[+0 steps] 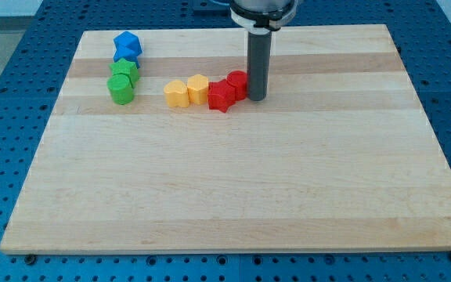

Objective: Group up green and the blue blocks at the top left corner

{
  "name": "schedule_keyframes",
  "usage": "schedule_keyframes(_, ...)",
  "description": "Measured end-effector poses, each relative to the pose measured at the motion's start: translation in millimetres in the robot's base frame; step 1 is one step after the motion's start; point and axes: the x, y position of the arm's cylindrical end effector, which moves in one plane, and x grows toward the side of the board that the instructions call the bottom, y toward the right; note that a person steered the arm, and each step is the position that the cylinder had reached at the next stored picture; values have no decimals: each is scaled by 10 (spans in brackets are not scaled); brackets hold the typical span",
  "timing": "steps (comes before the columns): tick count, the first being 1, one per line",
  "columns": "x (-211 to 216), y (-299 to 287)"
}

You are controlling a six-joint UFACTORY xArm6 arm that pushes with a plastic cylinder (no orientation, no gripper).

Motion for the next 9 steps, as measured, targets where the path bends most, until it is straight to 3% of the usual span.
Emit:
schedule_keyframes(1, 84, 23)
schedule_keyframes(2, 575, -74)
schedule_keyframes(3, 875, -808)
schedule_keyframes(4, 716, -1497)
schedule_keyframes(5, 276, -1939)
schedule_keyframes(6, 93, -2075)
schedule_keyframes(8, 388, -2192)
schedule_keyframes(9, 137, -2300)
